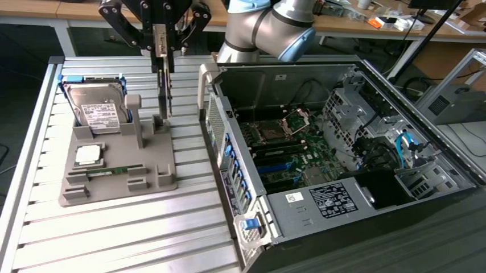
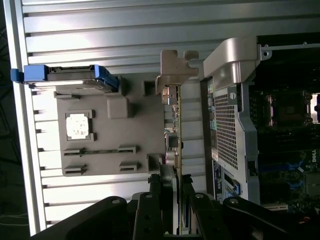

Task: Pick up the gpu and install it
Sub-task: 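Pick up the gpu and move the gpu toward the slot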

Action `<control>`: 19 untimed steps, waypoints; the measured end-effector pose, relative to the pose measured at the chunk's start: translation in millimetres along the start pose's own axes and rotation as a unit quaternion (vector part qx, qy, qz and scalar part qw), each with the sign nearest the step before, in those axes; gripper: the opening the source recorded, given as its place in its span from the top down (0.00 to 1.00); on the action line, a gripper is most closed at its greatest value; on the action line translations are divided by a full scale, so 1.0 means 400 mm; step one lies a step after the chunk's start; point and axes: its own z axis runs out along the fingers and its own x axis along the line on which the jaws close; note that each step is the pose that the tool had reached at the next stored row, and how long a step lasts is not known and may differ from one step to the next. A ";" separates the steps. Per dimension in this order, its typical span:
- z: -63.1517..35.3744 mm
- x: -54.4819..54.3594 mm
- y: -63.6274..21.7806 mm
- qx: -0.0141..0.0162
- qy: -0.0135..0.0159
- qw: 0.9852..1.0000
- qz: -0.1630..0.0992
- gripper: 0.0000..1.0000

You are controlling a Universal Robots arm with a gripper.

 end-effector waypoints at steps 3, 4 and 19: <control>0.000 -0.001 0.000 0.000 0.000 1.000 0.000 0.73; 0.000 -0.002 0.000 0.000 0.000 1.000 0.000 0.73; 0.001 -0.014 0.001 0.000 0.000 1.000 0.000 0.73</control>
